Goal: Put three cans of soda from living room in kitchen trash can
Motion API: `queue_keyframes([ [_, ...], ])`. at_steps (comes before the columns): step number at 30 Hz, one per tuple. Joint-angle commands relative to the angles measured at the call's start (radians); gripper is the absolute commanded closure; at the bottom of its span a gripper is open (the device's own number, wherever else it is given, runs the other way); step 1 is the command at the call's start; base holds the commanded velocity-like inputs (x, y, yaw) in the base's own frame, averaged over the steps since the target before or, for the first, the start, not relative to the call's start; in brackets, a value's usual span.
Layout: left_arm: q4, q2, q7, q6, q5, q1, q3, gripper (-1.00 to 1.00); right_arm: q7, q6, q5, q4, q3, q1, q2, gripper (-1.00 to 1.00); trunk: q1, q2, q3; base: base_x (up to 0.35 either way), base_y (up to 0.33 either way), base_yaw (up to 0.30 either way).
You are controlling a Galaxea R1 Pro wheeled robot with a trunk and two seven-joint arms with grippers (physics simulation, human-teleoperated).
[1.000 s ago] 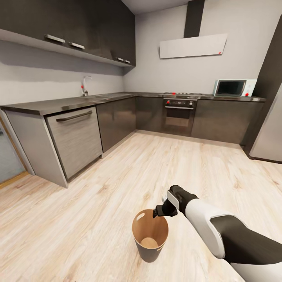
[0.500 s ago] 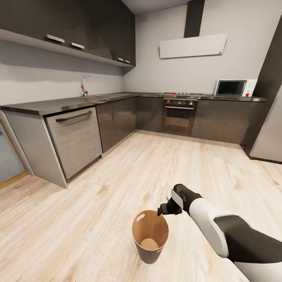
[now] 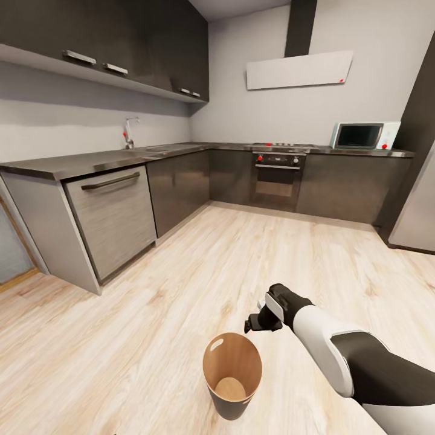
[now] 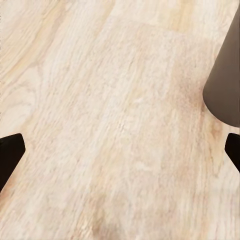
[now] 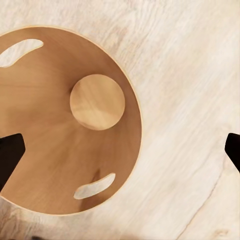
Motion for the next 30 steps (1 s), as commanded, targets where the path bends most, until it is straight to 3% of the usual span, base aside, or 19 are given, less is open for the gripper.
queue_keyframes([
  [1,0.0,0.0,0.0,0.0,0.0,0.0,0.0,-1.0,0.0,0.0,0.0,0.0,0.0,0.0,0.0,-1.0,0.0,0.0,0.0,0.009,-0.001,0.0],
  [5,0.0,-0.001,0.0,0.0,0.0,0.0,-0.001,-1.0,0.0,0.0,0.0,0.0,0.0,0.0,0.0,-1.0,0.0,0.0,0.0,0.005,0.0,0.0],
  [15,0.0,-0.001,0.0,0.001,-0.003,0.0,-0.004,-1.0,0.0,0.0,0.002,-0.001,0.0,0.005,-0.004,-1.0,0.004,-0.002,-0.039,0.001,0.0,0.0],
  [21,0.0,-0.001,0.0,0.001,-0.005,0.0,-0.005,-1.0,0.001,-0.001,0.002,0.0,0.001,0.006,-0.04,-1.0,0.007,-0.004,-0.062,0.0,0.0,0.0],
  [30,0.001,-0.001,0.0,0.001,-0.006,0.0,-0.005,-1.0,0.001,-0.006,0.003,-0.002,0.002,0.013,-0.053,-1.0,0.01,-0.005,-0.089,0.0,0.0,0.0],
])
